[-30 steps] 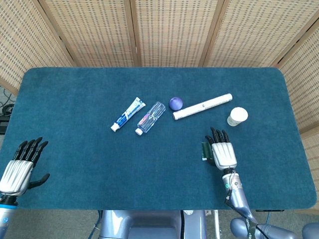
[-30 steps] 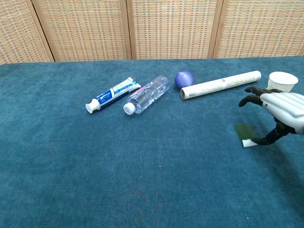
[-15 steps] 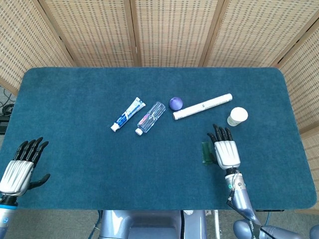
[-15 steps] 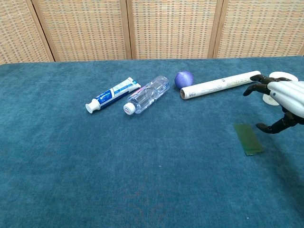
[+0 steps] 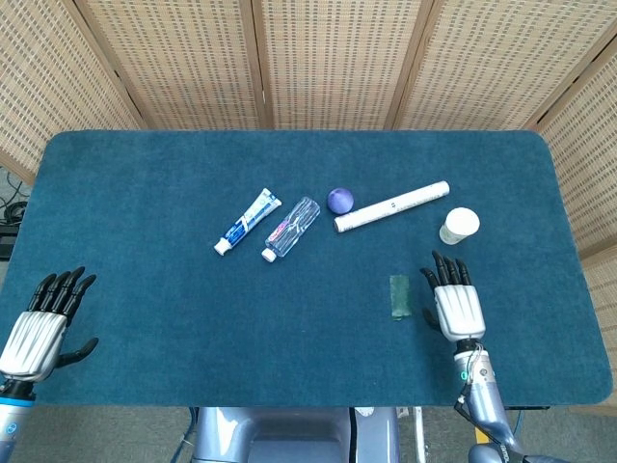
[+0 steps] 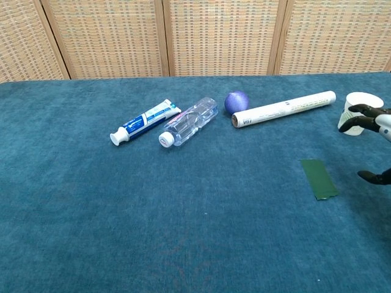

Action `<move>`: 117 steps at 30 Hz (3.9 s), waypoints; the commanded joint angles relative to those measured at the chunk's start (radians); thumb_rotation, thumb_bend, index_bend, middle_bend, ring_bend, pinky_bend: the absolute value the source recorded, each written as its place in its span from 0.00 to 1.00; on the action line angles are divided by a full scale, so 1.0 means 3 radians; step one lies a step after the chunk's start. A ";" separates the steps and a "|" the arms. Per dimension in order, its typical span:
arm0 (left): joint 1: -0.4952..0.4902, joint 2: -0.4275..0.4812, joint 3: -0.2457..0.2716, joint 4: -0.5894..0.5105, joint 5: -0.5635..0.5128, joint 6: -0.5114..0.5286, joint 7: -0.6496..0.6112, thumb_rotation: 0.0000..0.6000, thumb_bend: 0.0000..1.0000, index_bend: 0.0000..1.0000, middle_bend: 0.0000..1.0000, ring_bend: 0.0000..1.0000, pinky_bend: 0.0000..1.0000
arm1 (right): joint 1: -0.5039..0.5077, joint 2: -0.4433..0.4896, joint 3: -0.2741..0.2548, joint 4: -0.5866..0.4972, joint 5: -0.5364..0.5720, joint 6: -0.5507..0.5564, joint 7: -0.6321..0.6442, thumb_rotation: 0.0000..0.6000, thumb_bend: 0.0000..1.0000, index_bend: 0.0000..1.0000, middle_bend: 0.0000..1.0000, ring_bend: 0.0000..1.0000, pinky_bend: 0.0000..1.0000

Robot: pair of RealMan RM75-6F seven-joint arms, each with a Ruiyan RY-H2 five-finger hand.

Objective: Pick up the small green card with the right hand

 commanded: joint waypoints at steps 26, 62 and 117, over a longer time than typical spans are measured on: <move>-0.0006 -0.0011 0.0011 -0.0006 0.0015 -0.0013 0.0017 1.00 0.25 0.00 0.00 0.00 0.00 | -0.0070 -0.0163 -0.0062 0.0137 -0.0085 -0.0077 0.0155 1.00 0.15 0.20 0.00 0.00 0.00; -0.0014 -0.0010 0.0002 -0.0002 -0.0013 -0.0030 0.0013 1.00 0.25 0.00 0.00 0.00 0.00 | 0.0066 -0.0392 0.0062 0.0426 -0.0020 -0.0280 0.0196 1.00 0.10 0.20 0.00 0.00 0.00; -0.0050 -0.0012 0.0019 -0.0002 -0.0028 -0.0108 -0.0014 1.00 0.25 0.00 0.00 0.00 0.00 | 0.0251 -0.0540 0.0162 0.0647 0.0120 -0.0452 0.0181 1.00 0.16 0.52 0.00 0.00 0.00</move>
